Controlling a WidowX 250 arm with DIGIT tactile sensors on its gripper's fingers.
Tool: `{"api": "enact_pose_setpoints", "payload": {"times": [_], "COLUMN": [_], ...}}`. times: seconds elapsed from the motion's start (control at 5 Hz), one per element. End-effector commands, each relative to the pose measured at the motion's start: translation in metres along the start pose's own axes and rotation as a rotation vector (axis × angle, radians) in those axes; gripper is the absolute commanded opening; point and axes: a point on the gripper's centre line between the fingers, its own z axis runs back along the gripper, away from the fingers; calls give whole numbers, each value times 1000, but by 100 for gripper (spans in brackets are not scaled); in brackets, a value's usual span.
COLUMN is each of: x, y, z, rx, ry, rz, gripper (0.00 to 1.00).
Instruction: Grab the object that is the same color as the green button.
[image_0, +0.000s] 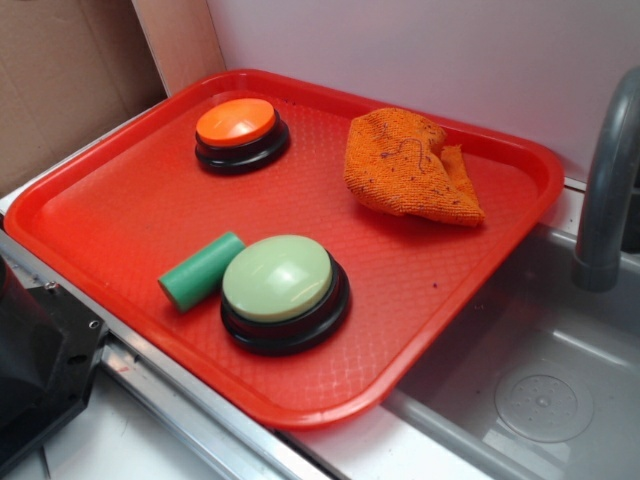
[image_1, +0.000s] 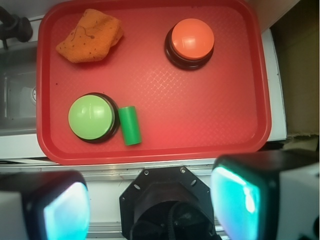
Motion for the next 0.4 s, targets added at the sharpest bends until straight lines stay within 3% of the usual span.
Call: {"api": "enact_pose_setpoints", "payload": {"times": [0.0, 0.2], "x": [0, 3], "y": [0, -3], "z": [0, -12], "rx": [0, 41], "ry": [0, -18], "rz": [0, -107], "gripper": [100, 100]}}
